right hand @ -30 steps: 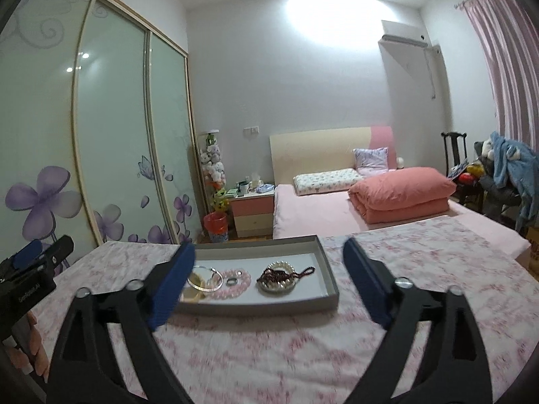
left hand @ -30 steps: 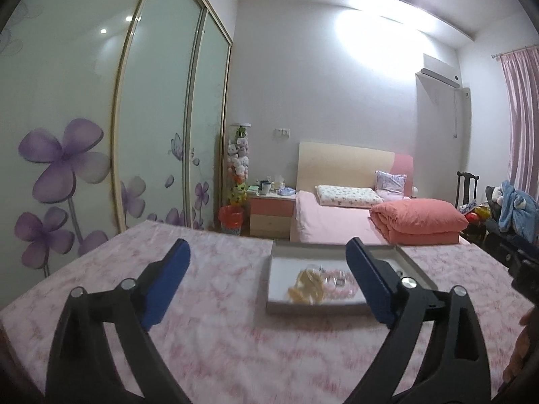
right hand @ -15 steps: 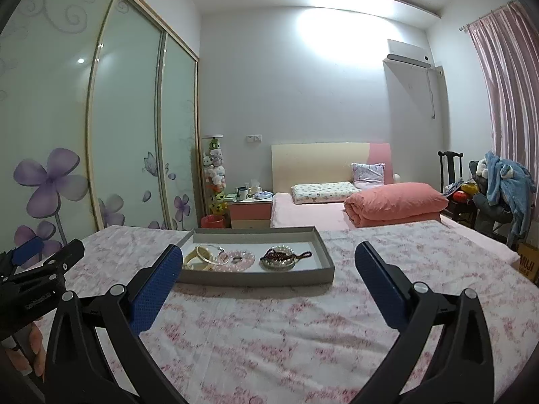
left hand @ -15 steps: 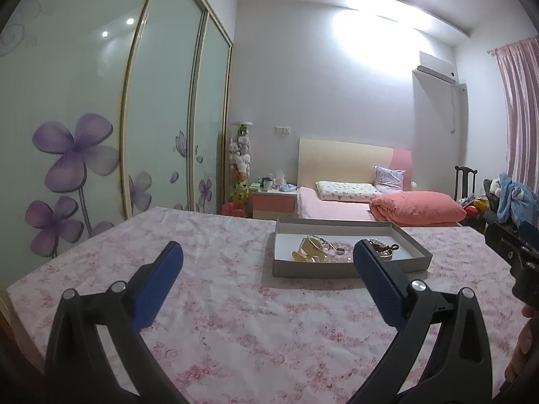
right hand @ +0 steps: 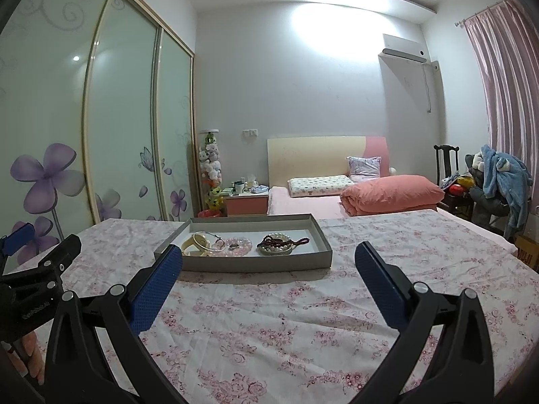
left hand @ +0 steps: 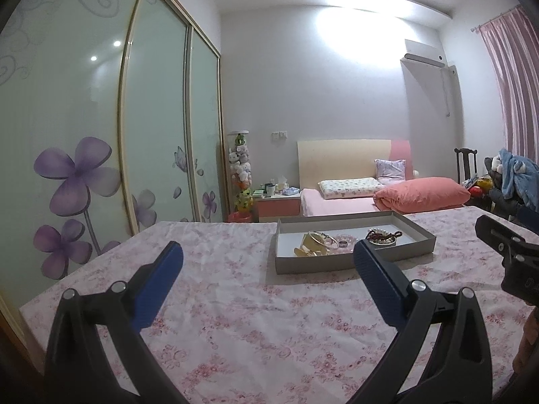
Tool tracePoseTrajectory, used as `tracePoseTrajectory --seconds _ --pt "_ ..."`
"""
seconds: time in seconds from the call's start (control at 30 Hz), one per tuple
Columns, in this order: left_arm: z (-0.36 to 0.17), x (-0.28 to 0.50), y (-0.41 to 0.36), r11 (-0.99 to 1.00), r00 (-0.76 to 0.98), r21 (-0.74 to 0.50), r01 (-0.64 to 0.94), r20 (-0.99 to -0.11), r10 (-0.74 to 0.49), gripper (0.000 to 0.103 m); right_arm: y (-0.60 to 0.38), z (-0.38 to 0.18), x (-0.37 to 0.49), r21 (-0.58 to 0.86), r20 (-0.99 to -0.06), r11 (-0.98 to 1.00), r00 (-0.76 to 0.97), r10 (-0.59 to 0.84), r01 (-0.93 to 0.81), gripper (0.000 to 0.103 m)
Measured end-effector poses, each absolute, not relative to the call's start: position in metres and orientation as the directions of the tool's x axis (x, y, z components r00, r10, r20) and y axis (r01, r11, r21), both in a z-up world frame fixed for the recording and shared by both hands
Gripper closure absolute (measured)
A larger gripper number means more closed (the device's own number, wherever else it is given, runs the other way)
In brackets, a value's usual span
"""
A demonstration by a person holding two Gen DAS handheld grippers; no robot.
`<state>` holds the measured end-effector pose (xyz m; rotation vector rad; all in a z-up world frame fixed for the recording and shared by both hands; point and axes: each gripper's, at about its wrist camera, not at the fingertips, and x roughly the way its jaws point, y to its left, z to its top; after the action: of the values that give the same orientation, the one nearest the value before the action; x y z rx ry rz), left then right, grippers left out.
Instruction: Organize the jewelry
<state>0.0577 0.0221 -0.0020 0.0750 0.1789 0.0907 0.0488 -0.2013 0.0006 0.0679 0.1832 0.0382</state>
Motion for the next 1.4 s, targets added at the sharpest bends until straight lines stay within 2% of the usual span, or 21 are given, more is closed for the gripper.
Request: tracePoseTrajectory --seconds 0.33,1.4 --pt "-0.0043 0.0653 0.0233 0.992 0.973 0.082 -0.097 -0.203 0.112 0.004 -0.2028 -0.0002 0.0492 0.071 -0.188 0.997 0.982 0.036 -0.023 0.002" --pt "-0.0072 0.0678 0.0211 0.991 0.970 0.082 -0.103 -0.212 0.118 0.004 -0.2014 -0.0072 0.0499 0.079 -0.202 0.997 0.979 0.039 -0.024 0.002"
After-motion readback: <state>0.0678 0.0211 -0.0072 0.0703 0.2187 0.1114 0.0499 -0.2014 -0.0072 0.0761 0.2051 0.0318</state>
